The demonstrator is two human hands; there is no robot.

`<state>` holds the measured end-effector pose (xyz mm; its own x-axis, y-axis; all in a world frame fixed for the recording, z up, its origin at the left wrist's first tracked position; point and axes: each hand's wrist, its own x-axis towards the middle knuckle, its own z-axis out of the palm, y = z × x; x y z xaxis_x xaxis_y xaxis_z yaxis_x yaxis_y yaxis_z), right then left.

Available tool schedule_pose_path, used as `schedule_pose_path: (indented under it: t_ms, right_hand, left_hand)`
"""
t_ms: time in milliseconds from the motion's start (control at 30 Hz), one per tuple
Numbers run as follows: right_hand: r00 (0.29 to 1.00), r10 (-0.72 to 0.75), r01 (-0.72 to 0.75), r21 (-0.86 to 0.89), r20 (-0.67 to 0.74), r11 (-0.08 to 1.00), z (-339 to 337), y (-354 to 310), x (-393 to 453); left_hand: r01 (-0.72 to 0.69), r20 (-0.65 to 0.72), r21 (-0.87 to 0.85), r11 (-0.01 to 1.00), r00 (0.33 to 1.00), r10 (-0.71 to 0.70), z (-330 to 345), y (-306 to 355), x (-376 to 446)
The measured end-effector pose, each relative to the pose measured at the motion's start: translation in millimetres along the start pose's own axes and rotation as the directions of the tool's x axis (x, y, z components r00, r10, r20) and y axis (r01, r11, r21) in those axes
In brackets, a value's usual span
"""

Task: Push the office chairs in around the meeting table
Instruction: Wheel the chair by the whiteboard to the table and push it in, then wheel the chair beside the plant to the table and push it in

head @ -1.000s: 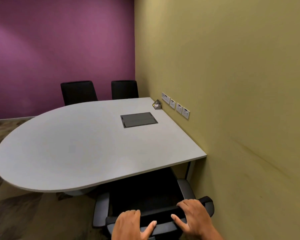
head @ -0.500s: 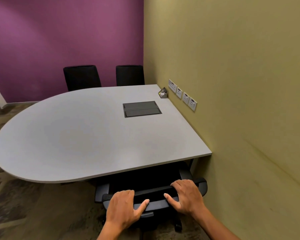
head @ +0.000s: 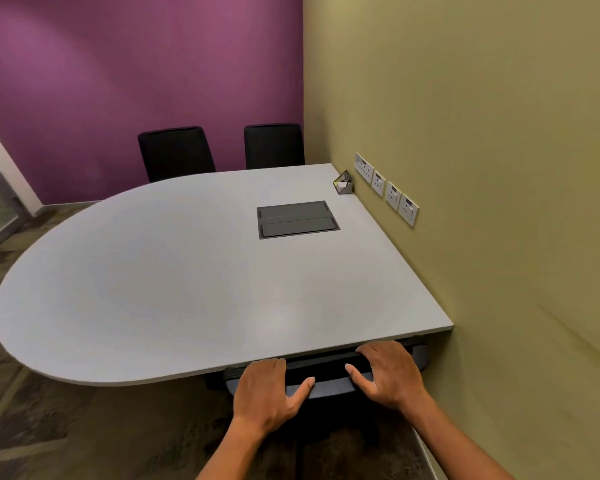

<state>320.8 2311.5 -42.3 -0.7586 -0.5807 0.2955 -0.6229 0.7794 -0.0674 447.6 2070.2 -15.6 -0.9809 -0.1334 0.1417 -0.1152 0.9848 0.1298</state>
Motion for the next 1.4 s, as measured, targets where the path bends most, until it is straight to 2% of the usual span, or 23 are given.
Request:
schedule_pose_path:
  t_ms: [233, 433, 567, 700, 767, 900, 1067, 1100, 1167, 1200, 1267, 1300, 1367, 1400]
  right_hand:
    - [1.000, -0.012, 0.012, 0.019, -0.005, 1.000, 13.0, 32.0, 25.7]
    - [0.999, -0.023, 0.026, 0.070, -0.046, 0.997, 20.1, 50.5, 69.2]
    - [1.000, -0.019, 0.017, 0.089, 0.020, 0.996, 34.0, 44.8, 71.4]
    - [0.993, 0.062, -0.071, 0.087, 0.105, 0.994, 44.2, 47.3, 62.6]
    - [0.991, 0.121, -0.127, 0.117, 0.053, 0.985, 33.2, 46.0, 55.0]
    - [0.988, 0.150, -0.151, 0.186, 0.022, 0.971, 8.9, 3.5, 63.0]
    - [0.998, 0.062, -0.065, 0.267, 0.018, 0.962, -12.4, -93.0, 88.3]
    - [0.996, 0.078, -0.084, 0.274, 0.033, 0.958, -16.8, -96.7, 89.7]
    - [1.000, -0.017, 0.017, 0.261, -0.004, 0.965, -21.7, -149.4, 110.5]
    - [1.000, -0.012, 0.011, 0.268, 0.000, 0.963, -25.7, -149.9, 112.5]
    - [0.990, -0.127, 0.138, 0.258, -0.060, 0.956, -28.2, -219.3, 135.0]
    - [0.994, -0.100, 0.105, 0.268, -0.033, 0.958, -32.5, -217.6, 137.7]
    - [0.977, -0.207, 0.213, 0.268, -0.050, 0.940, -27.0, -303.6, 155.6]
    - [0.980, -0.184, 0.196, 0.263, -0.071, 0.945, -25.5, -304.1, 161.9]
  left_hand:
    - [-0.002, 0.062, 0.047, 0.999, 0.998, -0.001, 4.3, 9.7, 40.4]
    - [0.017, 0.051, 0.030, 0.999, 0.999, -0.019, 11.0, -0.6, 89.4]
    - [0.051, 0.104, 0.000, 0.999, 0.993, -0.051, 19.3, -7.0, 89.0]
    - [0.033, 0.191, -0.170, 0.985, 0.982, 0.000, 25.7, -10.0, 88.4]
    - [0.034, 0.166, -0.256, 0.966, 0.986, 0.010, 16.3, -10.5, 77.8]
    - [0.012, 0.082, -0.227, 0.974, 0.997, 0.006, -2.7, -43.6, 58.9]
    - [0.099, 0.007, -0.164, 0.981, 0.995, -0.099, -37.0, -113.8, 1.6]
    - [0.096, 0.002, -0.161, 0.982, 0.995, -0.097, -38.9, -117.6, 3.9]
    - [0.172, -0.038, -0.147, 0.974, 0.983, -0.179, -59.9, -158.7, -28.6]
    - [0.163, -0.046, -0.143, 0.976, 0.984, -0.171, -61.4, -160.8, -26.0]
    - [0.248, -0.077, -0.149, 0.957, 0.962, -0.262, -83.4, -216.9, -69.9]
    - [0.241, -0.085, -0.135, 0.961, 0.963, -0.254, -83.7, -218.9, -66.8]
    - [0.337, -0.133, -0.142, 0.931, 0.925, -0.355, -97.3, -288.2, -122.6]
    - [0.342, -0.113, -0.123, 0.932, 0.928, -0.356, -98.5, -294.7, -122.0]
